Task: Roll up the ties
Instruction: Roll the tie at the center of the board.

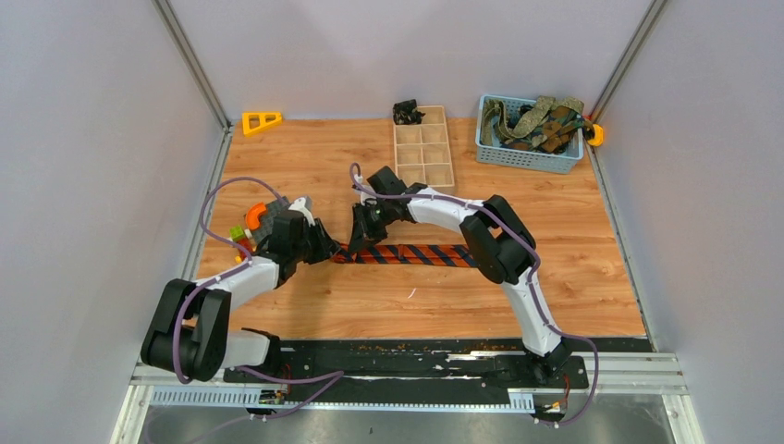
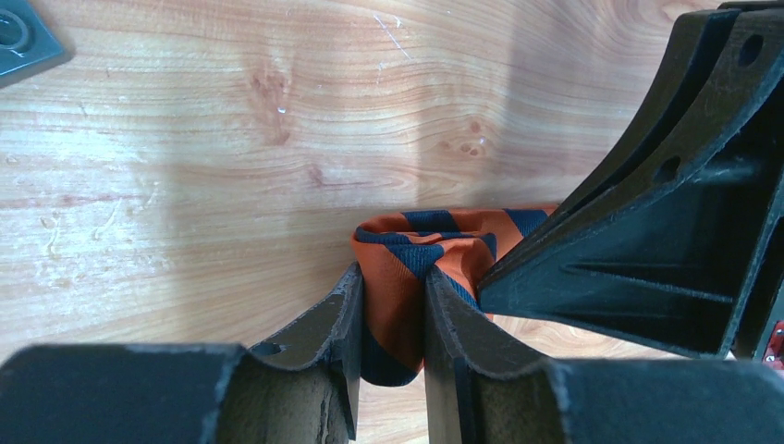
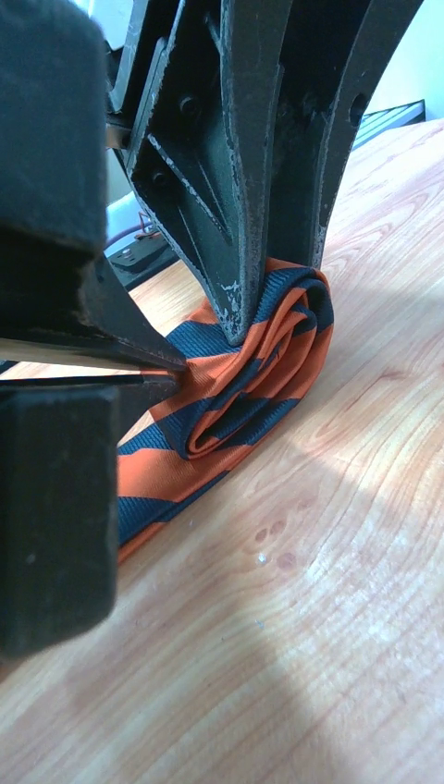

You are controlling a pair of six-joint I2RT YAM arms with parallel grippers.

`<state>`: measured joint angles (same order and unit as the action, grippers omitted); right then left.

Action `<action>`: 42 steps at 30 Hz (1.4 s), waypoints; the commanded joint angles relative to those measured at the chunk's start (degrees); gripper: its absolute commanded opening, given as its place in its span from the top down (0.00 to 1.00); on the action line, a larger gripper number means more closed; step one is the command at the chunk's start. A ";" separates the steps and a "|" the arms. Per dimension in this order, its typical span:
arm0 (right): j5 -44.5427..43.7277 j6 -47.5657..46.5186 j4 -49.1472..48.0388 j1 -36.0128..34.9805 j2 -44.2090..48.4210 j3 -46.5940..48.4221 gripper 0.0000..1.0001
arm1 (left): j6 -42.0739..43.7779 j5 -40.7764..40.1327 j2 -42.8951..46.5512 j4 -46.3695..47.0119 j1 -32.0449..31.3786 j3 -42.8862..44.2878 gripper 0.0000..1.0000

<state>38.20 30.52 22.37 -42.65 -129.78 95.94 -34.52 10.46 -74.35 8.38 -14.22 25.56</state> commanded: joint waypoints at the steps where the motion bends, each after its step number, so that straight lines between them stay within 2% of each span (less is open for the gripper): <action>1: 0.06 -0.30 -2.01 -0.65 2.90 -0.23 0.92 | -0.82 -4.99 1.48 -3.38 -0.91 3.07 0.89; 27: 1.85 2.16 -4.35 -1.16 -2.07 3.42 0.95 | 1.14 -21.34 2.87 -17.12 -9.86 12.97 0.90; 42: 4.39 4.77 -5.44 -1.88 -6.60 9.42 0.96 | 2.54 -25.06 2.10 -19.78 -12.40 15.33 0.91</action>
<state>40.84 33.50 19.88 -43.66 -135.24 101.62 -32.69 -13.39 -72.25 -12.03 -25.74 38.06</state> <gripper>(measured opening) 0.044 0.326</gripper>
